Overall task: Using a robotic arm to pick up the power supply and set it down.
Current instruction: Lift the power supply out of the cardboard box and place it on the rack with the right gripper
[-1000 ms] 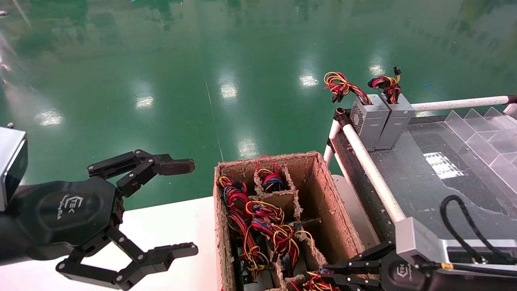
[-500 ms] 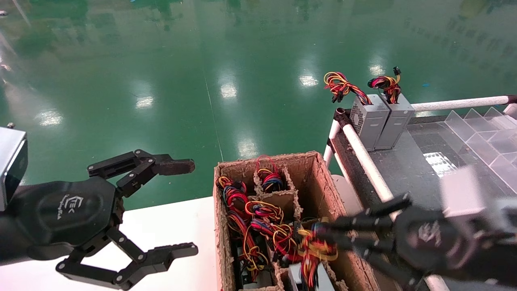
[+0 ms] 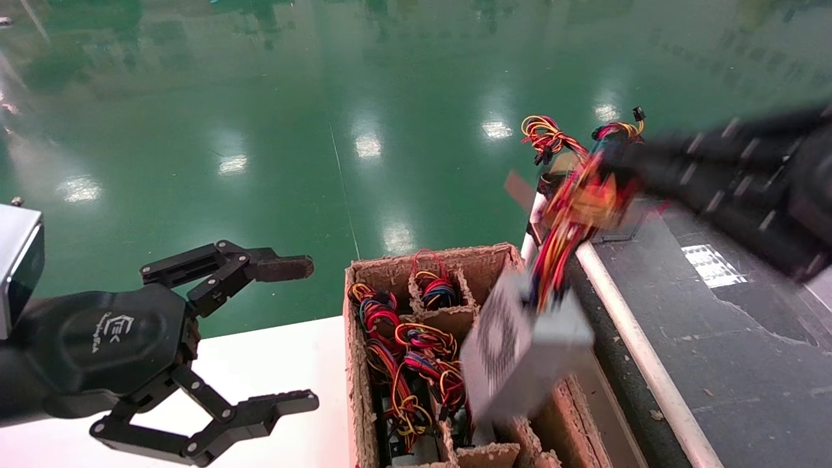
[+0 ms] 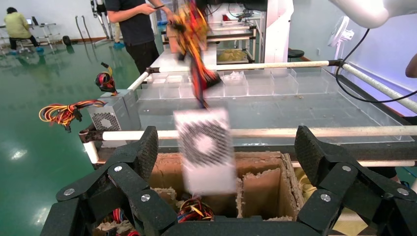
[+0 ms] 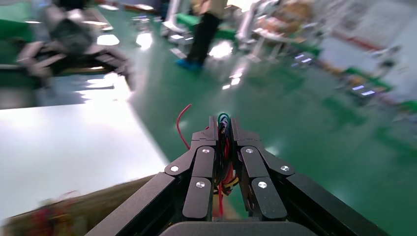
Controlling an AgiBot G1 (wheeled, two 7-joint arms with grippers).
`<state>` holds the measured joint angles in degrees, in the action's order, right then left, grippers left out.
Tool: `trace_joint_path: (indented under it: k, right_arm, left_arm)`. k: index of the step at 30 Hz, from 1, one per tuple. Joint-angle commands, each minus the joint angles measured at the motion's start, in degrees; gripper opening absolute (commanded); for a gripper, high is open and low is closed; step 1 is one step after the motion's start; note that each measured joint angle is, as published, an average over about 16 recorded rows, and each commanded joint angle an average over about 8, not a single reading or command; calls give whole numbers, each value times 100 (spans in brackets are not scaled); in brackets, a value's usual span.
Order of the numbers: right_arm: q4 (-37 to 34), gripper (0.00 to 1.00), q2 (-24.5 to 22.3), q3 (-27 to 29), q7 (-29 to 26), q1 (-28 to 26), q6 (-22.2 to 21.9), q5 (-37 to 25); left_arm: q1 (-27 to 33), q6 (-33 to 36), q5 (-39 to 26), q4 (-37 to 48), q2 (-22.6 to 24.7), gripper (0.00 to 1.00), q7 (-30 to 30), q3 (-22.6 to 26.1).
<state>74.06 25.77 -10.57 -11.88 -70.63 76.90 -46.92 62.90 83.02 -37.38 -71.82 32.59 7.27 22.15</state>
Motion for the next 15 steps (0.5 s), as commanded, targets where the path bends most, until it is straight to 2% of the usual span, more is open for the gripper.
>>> trace_joint_path:
  k: [1, 8, 15]
  right_arm:
    - [-42, 0, -59, 107, 42, -120, -122, 3]
    - [-668, 0, -65, -1, 433, -749, -368, -757]
    - [-1819, 0, 40, -285, 926, -1468, -371, -1608]
  left_arm:
    - [0, 0, 0, 0, 0, 100, 0, 0]
    - [0, 0, 0, 0, 0, 100, 0, 0]
    - [0, 0, 0, 0, 0, 100, 0, 0]
